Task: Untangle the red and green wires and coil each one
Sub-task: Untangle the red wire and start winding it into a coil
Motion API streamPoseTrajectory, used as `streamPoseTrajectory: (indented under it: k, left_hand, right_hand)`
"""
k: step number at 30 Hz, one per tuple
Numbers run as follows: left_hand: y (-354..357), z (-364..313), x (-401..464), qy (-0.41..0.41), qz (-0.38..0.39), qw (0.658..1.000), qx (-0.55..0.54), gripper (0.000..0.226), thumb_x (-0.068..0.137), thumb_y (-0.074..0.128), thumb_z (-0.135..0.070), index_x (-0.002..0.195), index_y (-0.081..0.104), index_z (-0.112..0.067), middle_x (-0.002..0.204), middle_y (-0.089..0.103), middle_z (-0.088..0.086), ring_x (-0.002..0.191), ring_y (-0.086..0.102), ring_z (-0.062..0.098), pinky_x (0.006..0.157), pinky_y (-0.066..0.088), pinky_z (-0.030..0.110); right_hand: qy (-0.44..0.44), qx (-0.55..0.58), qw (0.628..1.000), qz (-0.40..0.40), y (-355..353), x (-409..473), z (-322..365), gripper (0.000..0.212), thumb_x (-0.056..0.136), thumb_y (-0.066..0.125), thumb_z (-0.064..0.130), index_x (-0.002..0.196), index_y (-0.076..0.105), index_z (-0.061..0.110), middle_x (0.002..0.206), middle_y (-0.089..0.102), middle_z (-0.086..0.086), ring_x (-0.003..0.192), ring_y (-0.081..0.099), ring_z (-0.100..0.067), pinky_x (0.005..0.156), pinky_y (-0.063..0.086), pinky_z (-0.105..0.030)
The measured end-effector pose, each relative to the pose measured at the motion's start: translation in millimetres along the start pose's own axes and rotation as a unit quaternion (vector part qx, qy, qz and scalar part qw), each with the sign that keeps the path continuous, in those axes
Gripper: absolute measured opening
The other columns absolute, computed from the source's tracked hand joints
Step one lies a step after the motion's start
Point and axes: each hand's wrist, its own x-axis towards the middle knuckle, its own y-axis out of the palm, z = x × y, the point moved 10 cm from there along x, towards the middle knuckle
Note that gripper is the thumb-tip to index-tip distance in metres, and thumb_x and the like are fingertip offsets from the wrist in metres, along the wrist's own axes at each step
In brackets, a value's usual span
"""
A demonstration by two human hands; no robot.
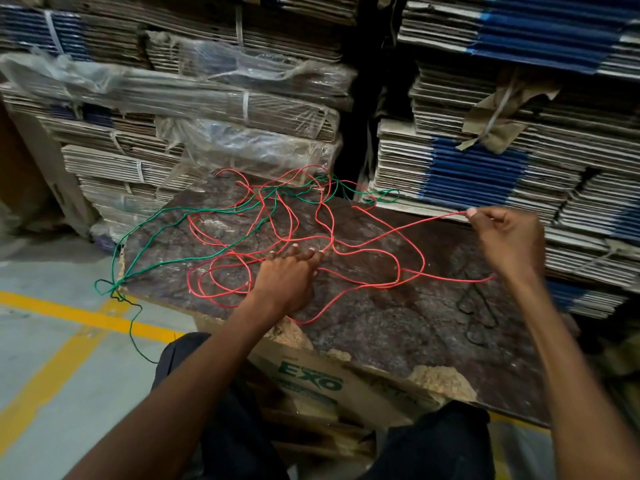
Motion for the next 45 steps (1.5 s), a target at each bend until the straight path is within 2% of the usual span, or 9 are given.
streamPoseTrajectory:
  k: [3, 6, 8, 11, 14, 17, 26, 37, 45]
  left_hand:
    - [0, 27, -9, -0.029, -0.005, 1.000, 0.000, 0.049, 0.098, 0.040, -0.031, 0.147, 0.032, -0.030, 0.154, 0.036, -0.009, 0.144, 0.029, 0.021, 0.110, 0.034, 0.051]
    - [2, 55, -20, -0.044, 0.004, 0.999, 0.005, 0.052, 0.096, 0.042, -0.033, 0.147, 0.030, -0.032, 0.156, 0.032, -0.009, 0.145, 0.028, 0.023, 0.110, 0.033, 0.052]
    - [3, 65, -23, -0.046, 0.027, 0.999, 0.006, 0.054, 0.097, 0.043, -0.036, 0.149, 0.027, -0.031, 0.157, 0.029, -0.009, 0.146, 0.025, 0.025, 0.112, 0.030, 0.053]
    - [3, 66, -23, -0.041, 0.051, 0.998, -0.017, 0.052, 0.097, 0.042, -0.049, 0.145, 0.034, -0.031, 0.157, 0.032, -0.006, 0.147, 0.022, 0.025, 0.114, 0.027, 0.050]
    - [-16, 59, -25, -0.031, -0.003, 0.999, -0.021, 0.046, 0.094, 0.039, -0.060, 0.123, 0.054, -0.028, 0.135, 0.057, 0.001, 0.134, 0.043, 0.025, 0.103, 0.040, 0.040]
    - [-34, 57, -30, -0.058, -0.044, 0.997, -0.028, 0.048, 0.094, 0.039, -0.061, 0.119, 0.060, -0.027, 0.124, 0.062, 0.004, 0.116, 0.059, 0.029, 0.086, 0.047, 0.037]
    - [-56, 19, -27, 0.003, -0.112, 0.984, -0.135, 0.045, 0.093, 0.040, -0.059, 0.115, 0.064, -0.027, 0.122, 0.065, -0.003, 0.110, 0.061, 0.028, 0.080, 0.052, 0.040]
    - [-47, -43, -41, 0.114, -0.068, 0.938, -0.321, 0.028, 0.090, 0.051, -0.041, 0.105, 0.068, -0.025, 0.083, 0.071, -0.002, 0.074, 0.065, 0.015, 0.067, 0.053, 0.036]
    - [-25, -61, -38, 0.147, 0.016, 0.927, -0.345, 0.021, 0.088, 0.061, -0.032, 0.104, 0.071, -0.023, 0.092, 0.073, -0.003, 0.081, 0.069, 0.010, 0.071, 0.056, 0.032]
  right_hand:
    - [-0.019, -0.058, 0.998, -0.029, -5, -1, -3, 0.034, 0.090, 0.063, 0.045, 0.102, 0.075, 0.016, 0.085, 0.075, -0.011, 0.076, 0.068, -0.025, 0.064, 0.049, -0.035]
    - [-0.012, -0.030, 0.999, -0.007, 2, 2, -10, 0.029, 0.090, 0.064, 0.040, 0.100, 0.076, 0.014, 0.083, 0.074, -0.009, 0.070, 0.065, -0.014, 0.061, 0.044, -0.028]
    - [-0.019, 0.028, 0.999, 0.039, 17, -2, -4, 0.023, 0.091, 0.065, 0.031, 0.098, 0.076, 0.012, 0.074, 0.070, -0.002, 0.055, 0.057, 0.006, 0.055, 0.042, -0.018]
    - [-0.013, 0.118, 0.990, 0.081, 39, -13, 11, 0.013, 0.093, 0.064, 0.023, 0.094, 0.073, 0.013, 0.046, 0.056, 0.012, 0.039, 0.046, 0.002, 0.045, 0.034, -0.012]
    - [0.020, 0.242, 0.969, 0.053, 41, -17, 20, 0.012, 0.095, 0.062, 0.020, 0.091, 0.070, 0.013, 0.040, 0.050, 0.011, 0.038, 0.038, 0.001, 0.044, 0.029, -0.012]
    - [0.059, 0.331, 0.941, 0.039, 40, -18, 24, 0.016, 0.096, 0.059, 0.026, 0.087, 0.069, 0.017, 0.042, 0.046, 0.010, 0.038, 0.030, 0.001, 0.040, 0.023, -0.012]
    - [0.066, 0.339, 0.915, 0.210, 79, -54, 54, 0.016, 0.099, 0.053, 0.021, 0.103, 0.067, 0.014, 0.053, 0.059, 0.004, 0.039, 0.046, -0.004, 0.037, 0.030, -0.014]
    - [0.177, 0.459, 0.848, 0.197, 83, -66, 43, 0.022, 0.103, 0.042, 0.016, 0.121, 0.054, 0.014, 0.079, 0.074, -0.004, 0.065, 0.070, -0.013, 0.055, 0.055, -0.023]
    - [0.175, 0.521, 0.808, 0.210, 87, -66, 49, 0.026, 0.102, 0.037, 0.005, 0.113, 0.059, 0.014, 0.097, 0.072, -0.009, 0.084, 0.071, -0.019, 0.074, 0.059, -0.032]
